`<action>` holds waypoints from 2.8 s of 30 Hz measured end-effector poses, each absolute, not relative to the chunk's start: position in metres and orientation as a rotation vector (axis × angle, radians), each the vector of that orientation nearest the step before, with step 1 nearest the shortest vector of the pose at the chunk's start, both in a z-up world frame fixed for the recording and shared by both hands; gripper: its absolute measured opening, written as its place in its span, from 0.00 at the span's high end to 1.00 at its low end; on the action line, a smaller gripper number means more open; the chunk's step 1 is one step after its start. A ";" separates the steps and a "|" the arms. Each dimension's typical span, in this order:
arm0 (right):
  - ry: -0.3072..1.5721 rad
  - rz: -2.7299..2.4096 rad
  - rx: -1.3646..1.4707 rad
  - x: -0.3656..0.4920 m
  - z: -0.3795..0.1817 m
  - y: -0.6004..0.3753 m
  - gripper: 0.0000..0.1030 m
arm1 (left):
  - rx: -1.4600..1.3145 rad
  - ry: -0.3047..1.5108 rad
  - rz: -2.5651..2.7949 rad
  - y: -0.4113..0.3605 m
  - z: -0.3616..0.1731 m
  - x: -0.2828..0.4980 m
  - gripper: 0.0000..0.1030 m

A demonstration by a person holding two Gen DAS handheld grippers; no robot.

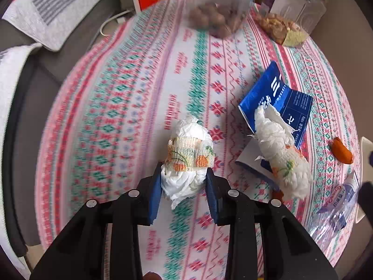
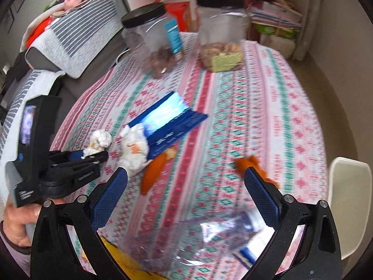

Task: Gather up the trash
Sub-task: 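Grasp the wrapped tissue bundle with the left gripper while the right gripper grasps another, then carry the tissue bundle to the white bin with the right gripper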

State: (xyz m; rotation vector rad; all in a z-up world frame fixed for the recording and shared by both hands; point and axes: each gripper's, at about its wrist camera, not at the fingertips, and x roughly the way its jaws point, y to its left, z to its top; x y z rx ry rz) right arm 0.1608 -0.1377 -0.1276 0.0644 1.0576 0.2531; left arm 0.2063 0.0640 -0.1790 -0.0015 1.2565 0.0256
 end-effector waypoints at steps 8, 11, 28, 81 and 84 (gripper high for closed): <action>1.085 0.312 0.088 0.179 -0.141 -0.100 0.07 | -0.084 1.166 0.031 0.088 -0.129 0.182 0.68; 1.113 0.323 0.077 0.186 -0.152 -0.085 0.07 | -0.106 1.132 0.038 0.098 -0.113 0.174 0.68; 1.099 0.300 0.118 0.190 -0.156 -0.089 0.70 | -0.139 1.080 0.053 0.101 -0.093 0.157 0.68; 0.800 -0.126 0.252 0.071 -0.051 -0.370 0.69 | 0.069 0.943 -0.174 -0.089 -0.060 0.123 0.68; 0.796 -0.179 0.263 0.060 -0.049 -0.392 0.66 | 0.088 0.935 -0.204 -0.107 -0.057 0.120 0.68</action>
